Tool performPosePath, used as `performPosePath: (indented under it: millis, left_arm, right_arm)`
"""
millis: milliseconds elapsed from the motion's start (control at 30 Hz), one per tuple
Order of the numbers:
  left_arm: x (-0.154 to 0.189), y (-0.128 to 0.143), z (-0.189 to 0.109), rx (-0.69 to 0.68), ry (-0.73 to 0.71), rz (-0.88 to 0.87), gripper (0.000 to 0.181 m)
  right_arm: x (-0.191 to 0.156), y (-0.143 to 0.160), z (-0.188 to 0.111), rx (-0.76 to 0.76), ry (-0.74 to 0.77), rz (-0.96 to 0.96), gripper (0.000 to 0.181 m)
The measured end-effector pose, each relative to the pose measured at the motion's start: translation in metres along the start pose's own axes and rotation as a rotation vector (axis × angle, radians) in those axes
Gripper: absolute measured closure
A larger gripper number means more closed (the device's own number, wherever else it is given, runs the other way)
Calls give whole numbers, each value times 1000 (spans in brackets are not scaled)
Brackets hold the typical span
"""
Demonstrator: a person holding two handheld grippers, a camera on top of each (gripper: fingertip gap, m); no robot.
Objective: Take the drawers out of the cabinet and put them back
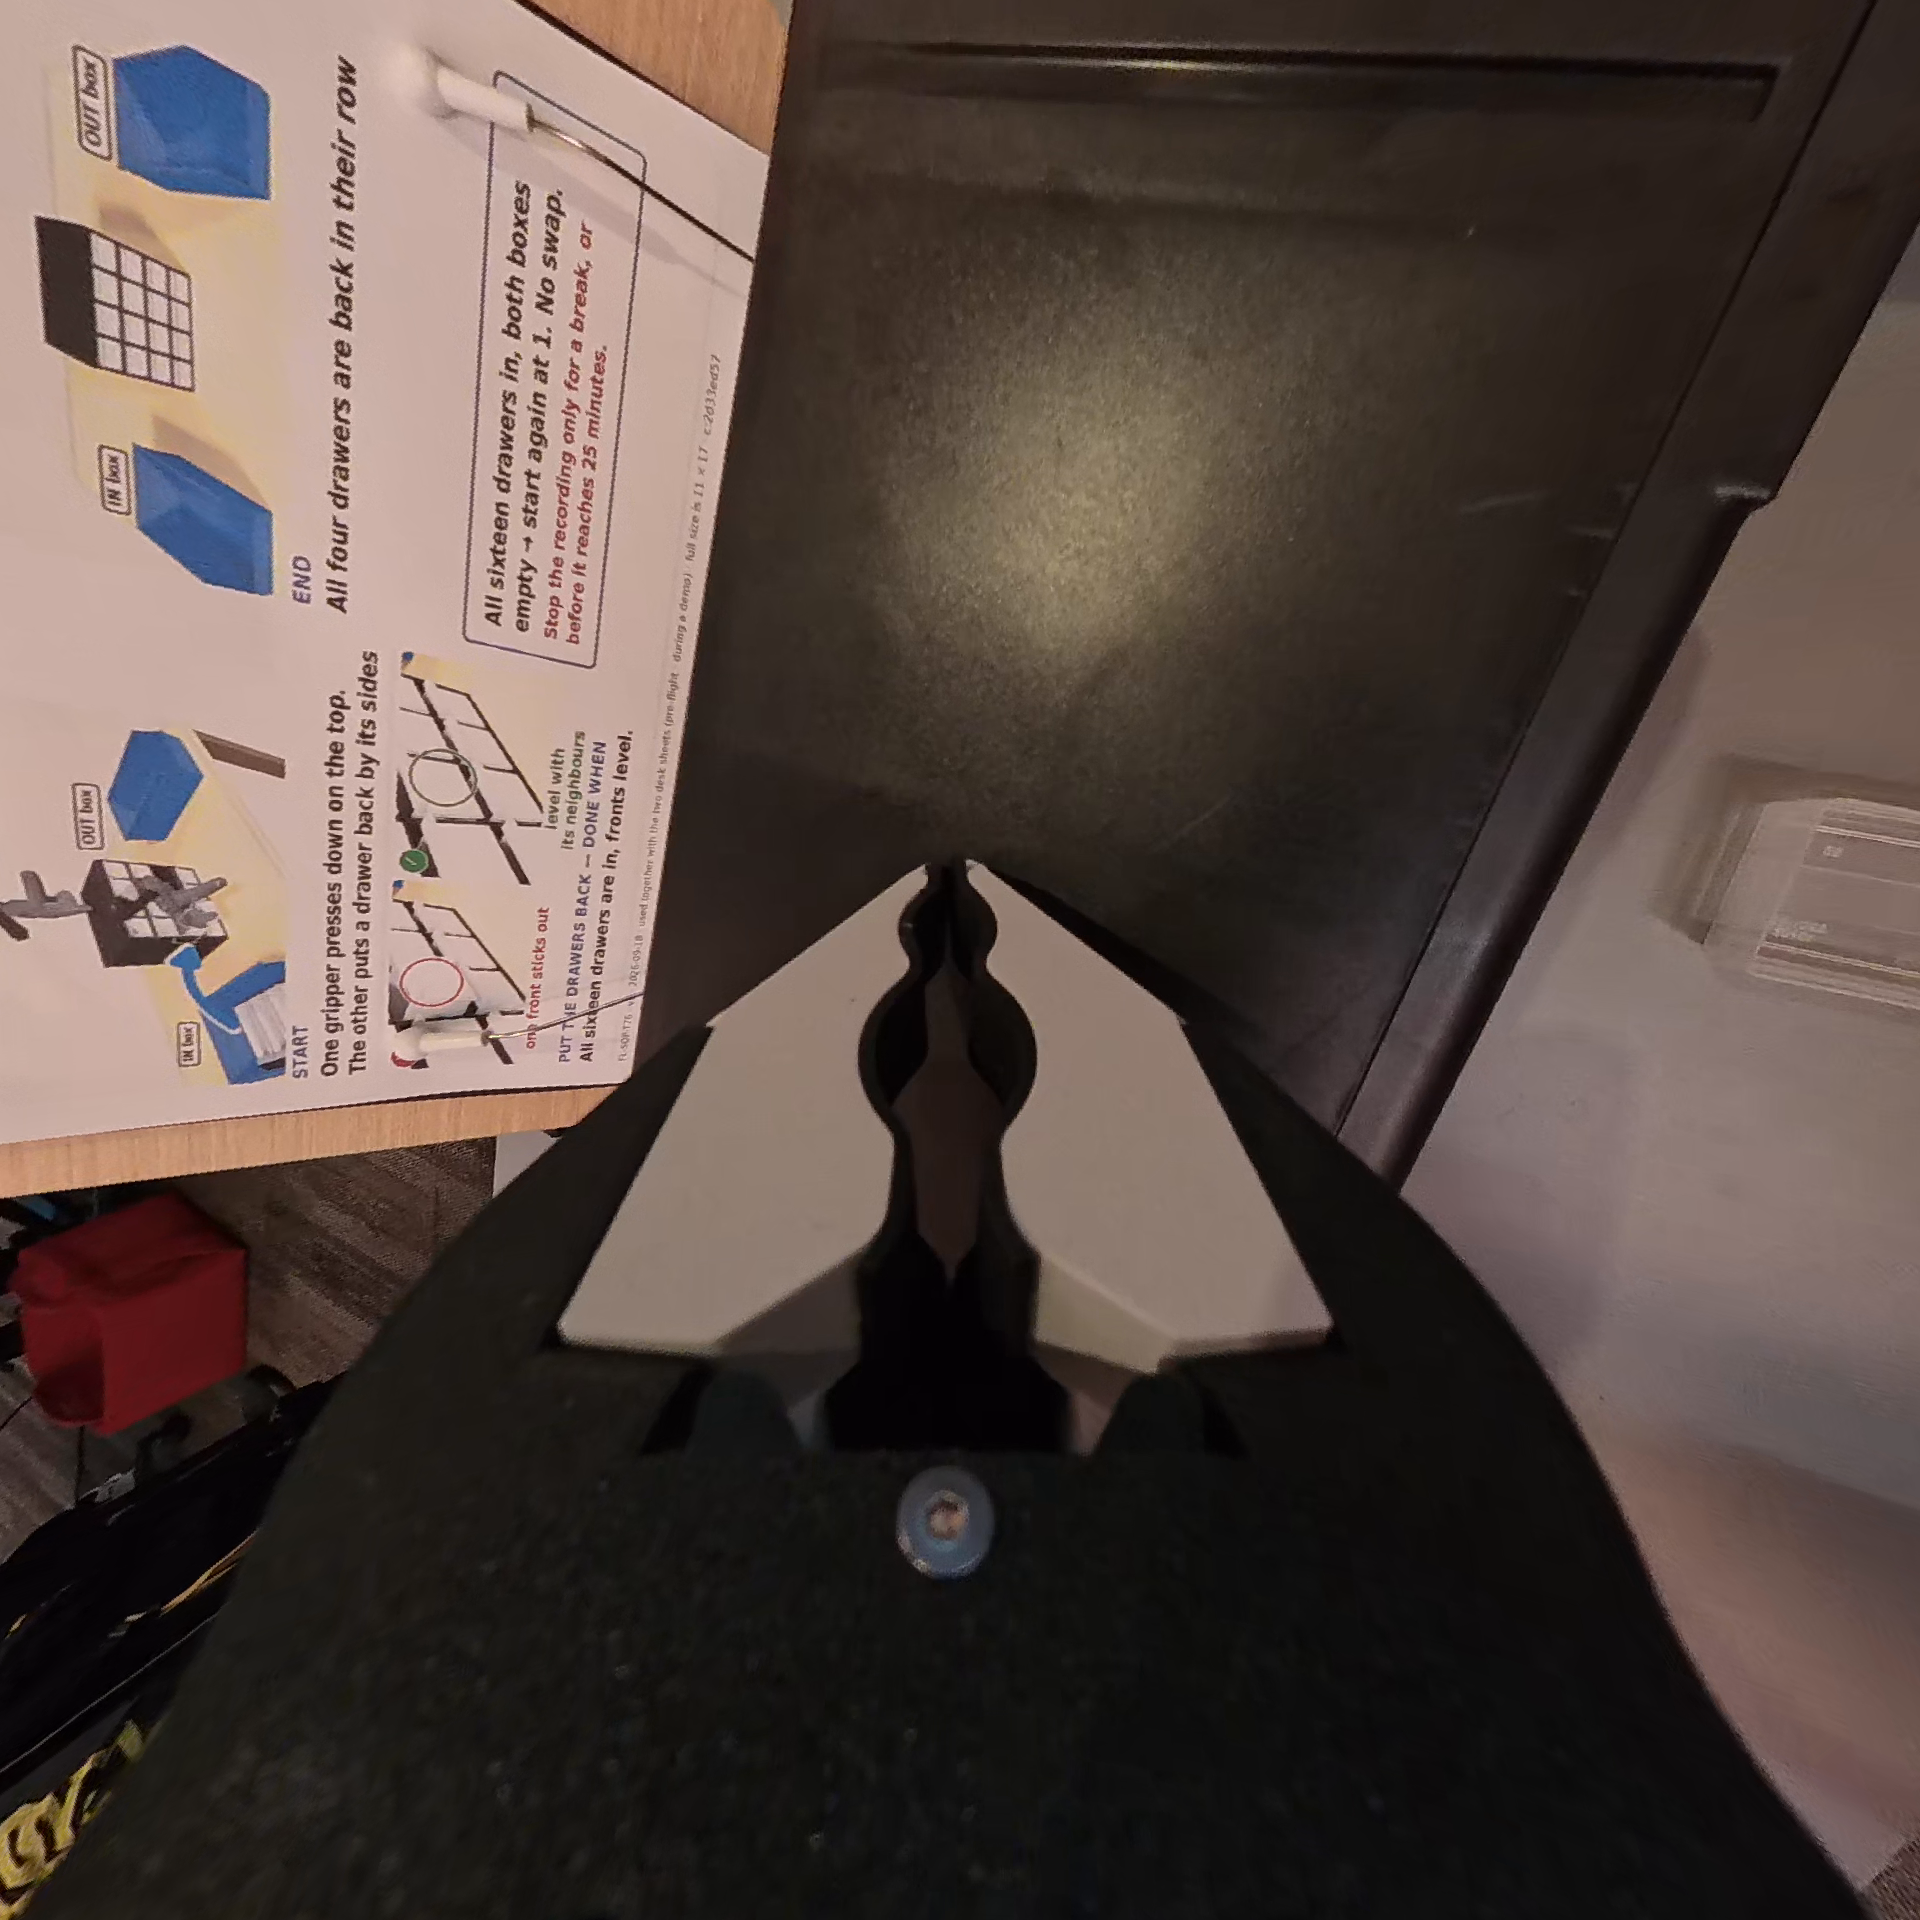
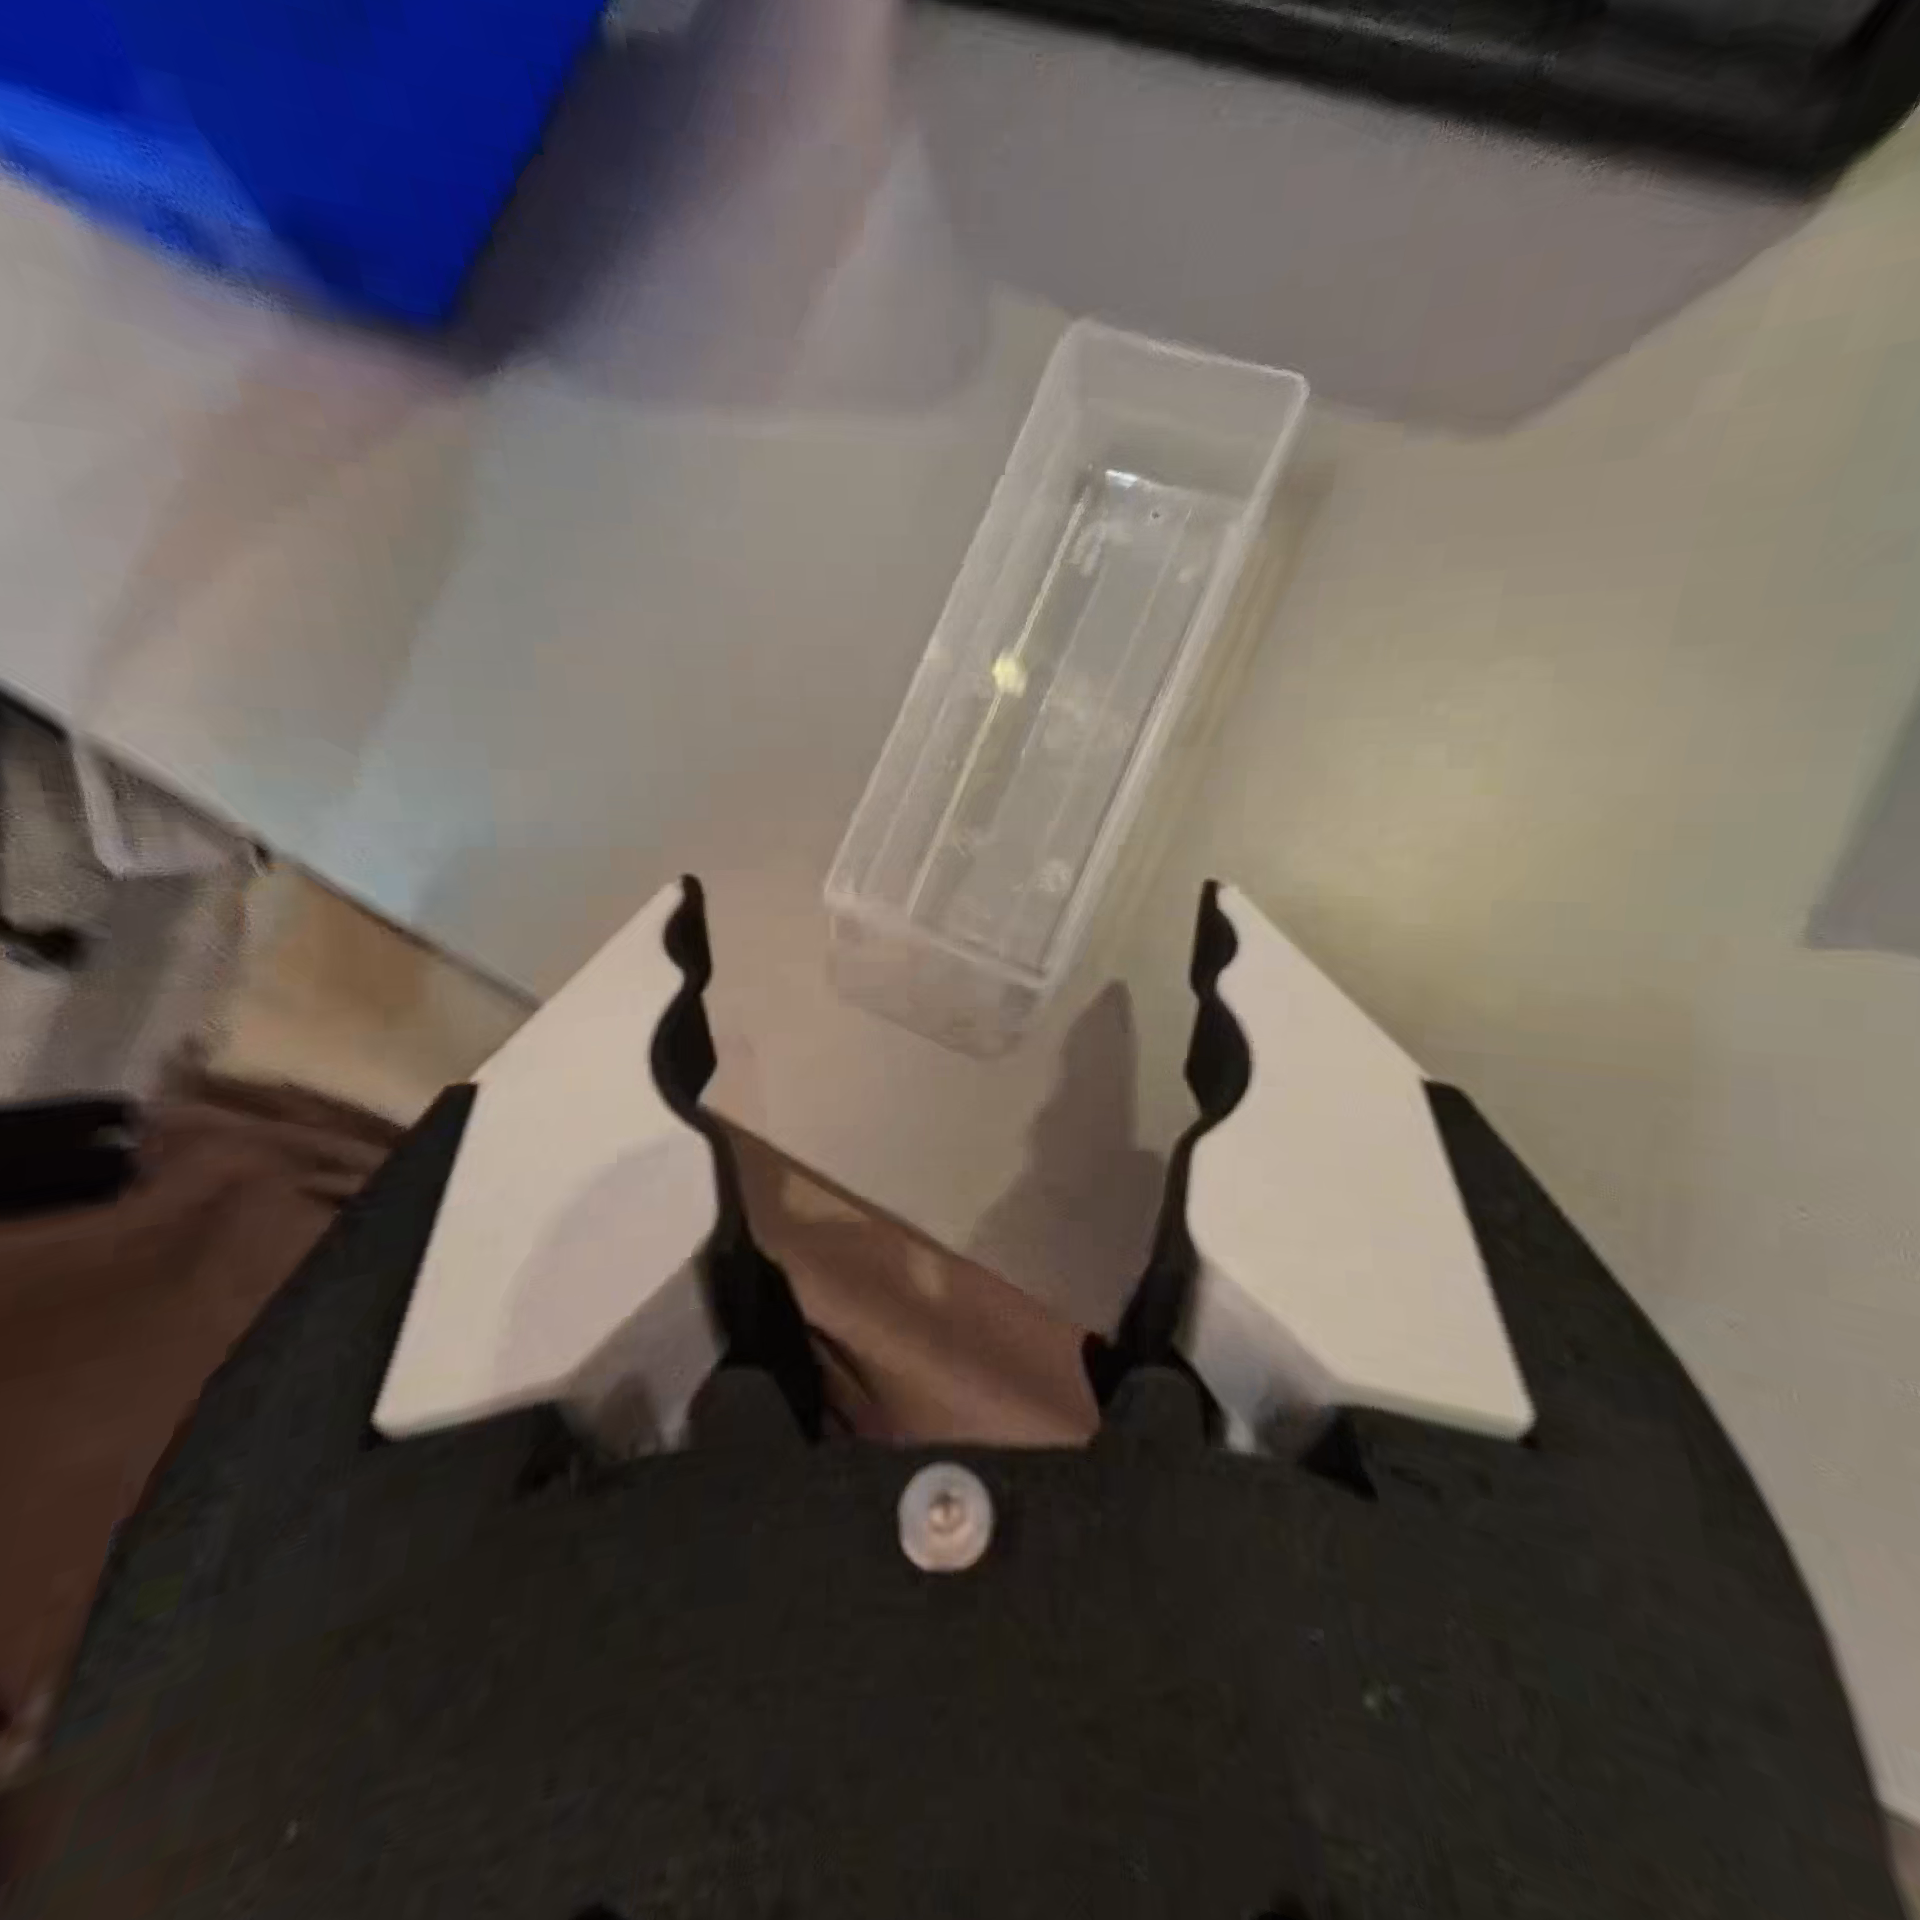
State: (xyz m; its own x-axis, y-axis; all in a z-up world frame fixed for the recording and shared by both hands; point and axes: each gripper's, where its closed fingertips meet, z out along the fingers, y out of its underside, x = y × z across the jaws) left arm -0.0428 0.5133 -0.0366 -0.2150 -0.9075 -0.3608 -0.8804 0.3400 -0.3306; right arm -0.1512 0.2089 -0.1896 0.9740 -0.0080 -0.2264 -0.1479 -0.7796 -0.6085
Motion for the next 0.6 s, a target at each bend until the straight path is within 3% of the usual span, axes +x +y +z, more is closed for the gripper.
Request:
performPosePath:
  millis: [67, 200, 300, 333, 367, 500, 600]
  left_arm:
    - [0, 0, 0, 6, 3, -8, 181]
    - [0, 0, 0, 9, 12, -21, 181]
    - [0, 0, 0, 3, 7, -19, 181]
    - [0, 0, 0, 0, 3, -15, 181]
    - [0, 0, 0, -2, -3, -10, 181]
    - [0, 0, 0, -4, -16, 3, 181]
    - [0, 0, 0, 9, -5, -11, 181]
  right_arm:
    - [2, -12, 18, -22, -4, 121, 90]
    - [27, -15, 59, -202, 210, 33, 79]
    - [25, -17, 79, -274, 208, 21, 90]
    - [27, -17, 81, -290, 223, 9, 102]
    - [31, -17, 79, -305, 249, -23, 119]
    - [37, -25, 53, -296, 260, -158, 124]
    - [50, -50, 3, -177, 261, -261, 124]
